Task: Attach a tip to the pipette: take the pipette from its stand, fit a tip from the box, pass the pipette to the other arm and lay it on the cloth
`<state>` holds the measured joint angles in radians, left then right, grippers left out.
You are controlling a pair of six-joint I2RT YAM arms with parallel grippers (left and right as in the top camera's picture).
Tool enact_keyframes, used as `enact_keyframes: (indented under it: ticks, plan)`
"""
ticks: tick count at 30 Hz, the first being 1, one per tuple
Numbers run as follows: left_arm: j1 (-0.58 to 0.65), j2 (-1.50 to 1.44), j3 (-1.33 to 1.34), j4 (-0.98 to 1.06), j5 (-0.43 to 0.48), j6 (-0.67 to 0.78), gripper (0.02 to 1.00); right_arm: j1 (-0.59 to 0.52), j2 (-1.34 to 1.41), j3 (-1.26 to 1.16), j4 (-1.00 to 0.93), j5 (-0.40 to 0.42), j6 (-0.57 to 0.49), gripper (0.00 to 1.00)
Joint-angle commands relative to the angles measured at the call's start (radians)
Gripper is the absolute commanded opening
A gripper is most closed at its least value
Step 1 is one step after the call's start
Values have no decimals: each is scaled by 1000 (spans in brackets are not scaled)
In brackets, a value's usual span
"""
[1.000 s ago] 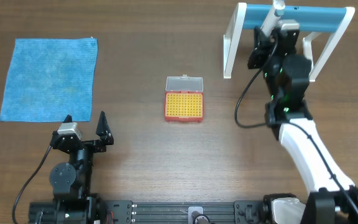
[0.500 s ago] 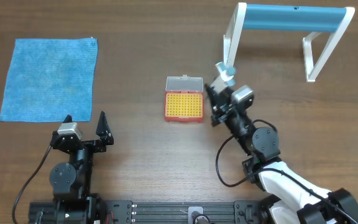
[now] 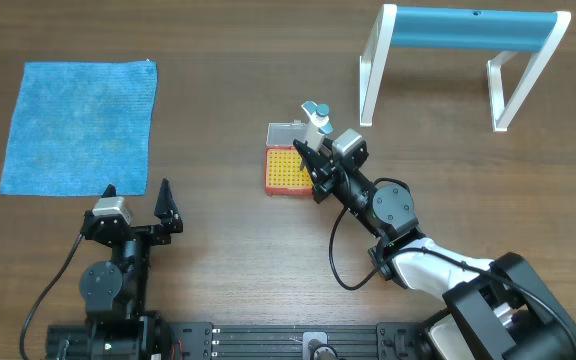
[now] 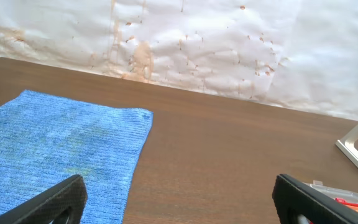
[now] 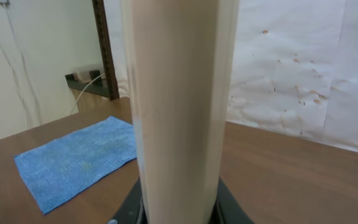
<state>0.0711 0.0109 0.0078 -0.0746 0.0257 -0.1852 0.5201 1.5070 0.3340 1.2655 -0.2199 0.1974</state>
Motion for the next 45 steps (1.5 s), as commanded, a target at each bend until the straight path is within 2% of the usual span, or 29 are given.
enact_keyframes:
  ticks: [1, 15, 20, 30, 39, 45]
  plan:
    - [1, -7, -2, -6, -15, -5, 965, 6, 49, 51, 10, -9, 1, 82]
    - [1, -7, -2, -6, -15, -5, 965, 6, 123, 77, 7, -10, -1, 82]
    - [1, -7, -2, -6, -15, -5, 965, 6, 138, 78, 7, -10, -64, 80]
    - [1, -7, -2, -6, -15, -5, 963, 6, 139, 78, -18, -11, -83, 80]
    - [1, -7, -2, -6, -15, -5, 965, 7, 139, 83, -19, -62, -83, 82]
    - [1, -7, -2, -6, -15, -5, 963, 5, 139, 86, -30, -58, -95, 80]
